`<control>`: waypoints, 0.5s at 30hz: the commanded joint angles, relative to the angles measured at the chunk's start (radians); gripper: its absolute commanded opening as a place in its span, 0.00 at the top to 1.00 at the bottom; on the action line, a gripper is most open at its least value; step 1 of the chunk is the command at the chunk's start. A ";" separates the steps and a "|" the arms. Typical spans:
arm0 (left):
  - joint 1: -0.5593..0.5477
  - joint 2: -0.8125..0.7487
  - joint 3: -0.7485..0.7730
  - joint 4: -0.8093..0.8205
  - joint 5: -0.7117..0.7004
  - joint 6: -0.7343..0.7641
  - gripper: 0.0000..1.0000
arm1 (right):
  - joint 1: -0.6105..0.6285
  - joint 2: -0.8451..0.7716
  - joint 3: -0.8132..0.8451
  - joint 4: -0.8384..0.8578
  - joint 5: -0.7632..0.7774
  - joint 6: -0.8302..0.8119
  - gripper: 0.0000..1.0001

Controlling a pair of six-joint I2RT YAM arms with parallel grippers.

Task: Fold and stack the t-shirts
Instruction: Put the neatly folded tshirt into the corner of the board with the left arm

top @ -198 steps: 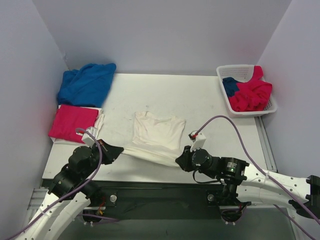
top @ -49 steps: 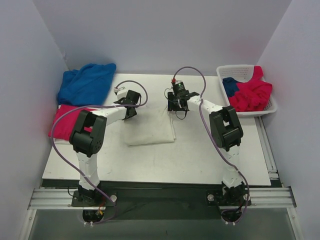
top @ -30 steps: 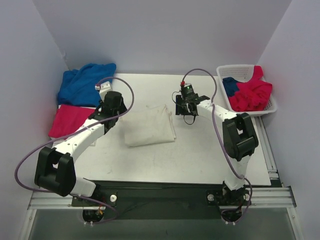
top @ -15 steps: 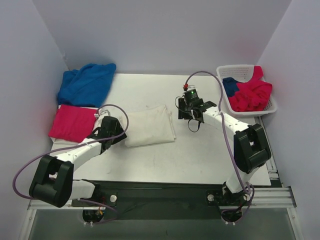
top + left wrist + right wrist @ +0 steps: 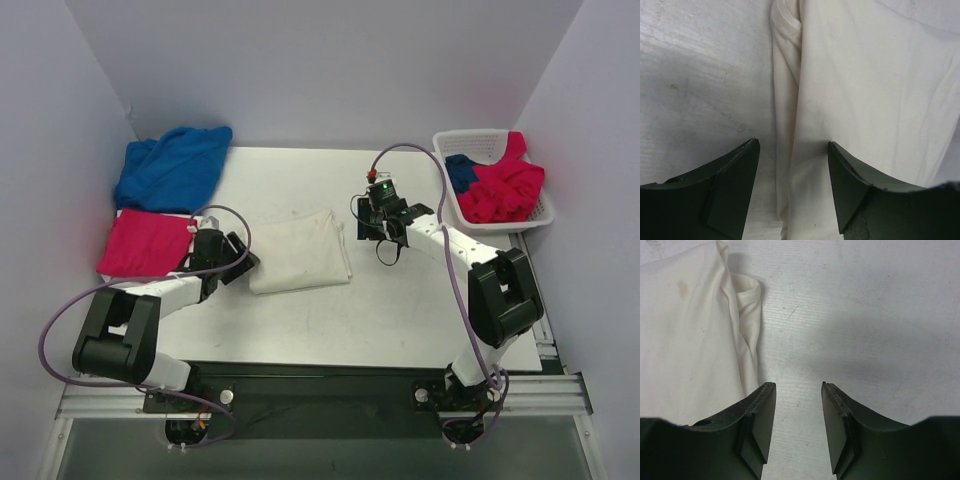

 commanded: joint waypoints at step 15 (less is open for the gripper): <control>0.025 0.104 0.110 -0.238 0.002 0.083 0.32 | 0.007 0.002 0.005 -0.010 0.032 0.012 0.59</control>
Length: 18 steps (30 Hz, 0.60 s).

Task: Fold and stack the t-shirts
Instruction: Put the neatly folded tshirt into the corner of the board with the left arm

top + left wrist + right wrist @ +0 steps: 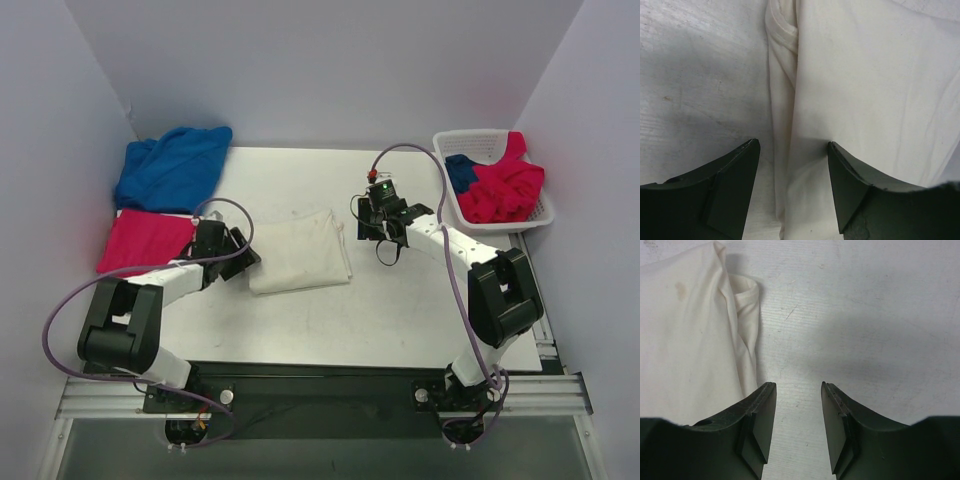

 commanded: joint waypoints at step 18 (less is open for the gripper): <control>0.003 0.165 0.017 -0.020 0.127 0.021 0.79 | 0.008 0.010 0.001 -0.015 0.056 0.005 0.59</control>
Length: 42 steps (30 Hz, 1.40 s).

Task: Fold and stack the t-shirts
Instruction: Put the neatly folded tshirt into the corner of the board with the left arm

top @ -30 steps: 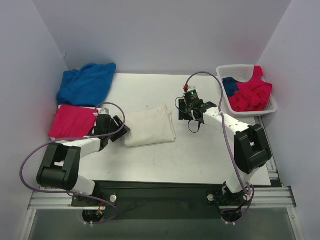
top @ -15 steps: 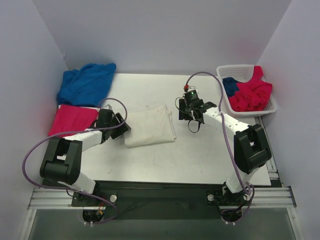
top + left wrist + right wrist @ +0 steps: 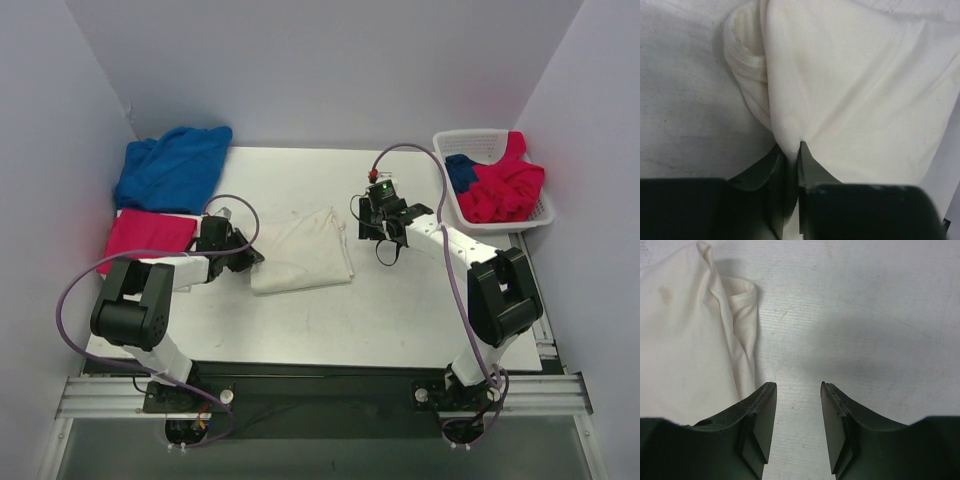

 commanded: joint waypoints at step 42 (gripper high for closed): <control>-0.013 -0.243 0.451 -0.534 -0.809 0.639 1.00 | 0.025 0.054 0.104 -0.099 -0.010 -0.004 0.61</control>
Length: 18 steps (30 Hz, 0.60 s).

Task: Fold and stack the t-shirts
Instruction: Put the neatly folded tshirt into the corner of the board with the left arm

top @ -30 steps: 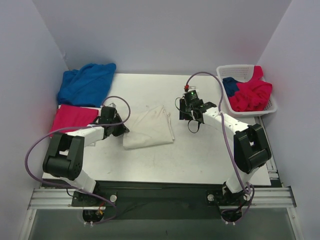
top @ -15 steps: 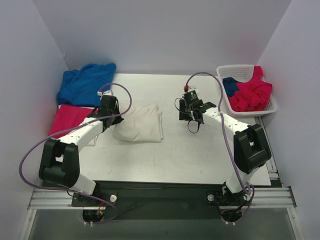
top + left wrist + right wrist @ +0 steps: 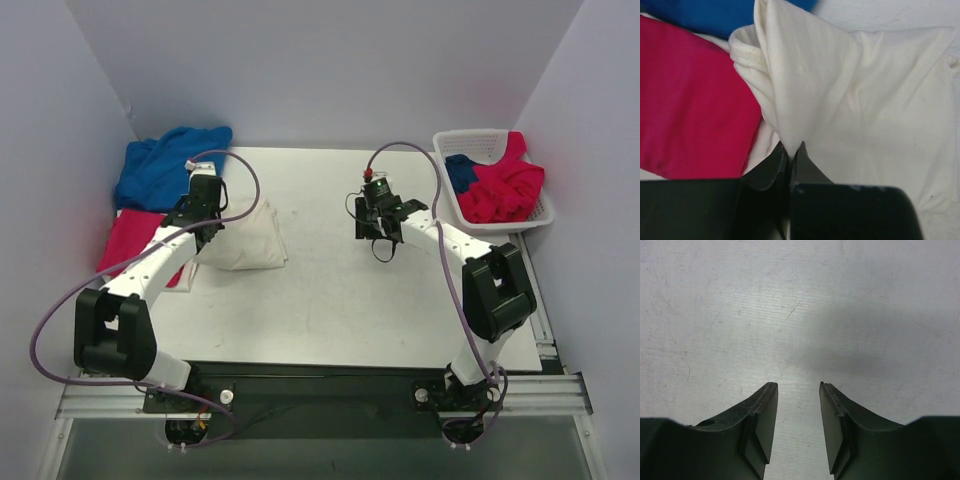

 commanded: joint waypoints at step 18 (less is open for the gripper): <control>0.213 -0.040 0.244 -0.147 -0.254 0.345 1.00 | 0.059 0.122 0.196 -0.139 0.009 0.008 0.62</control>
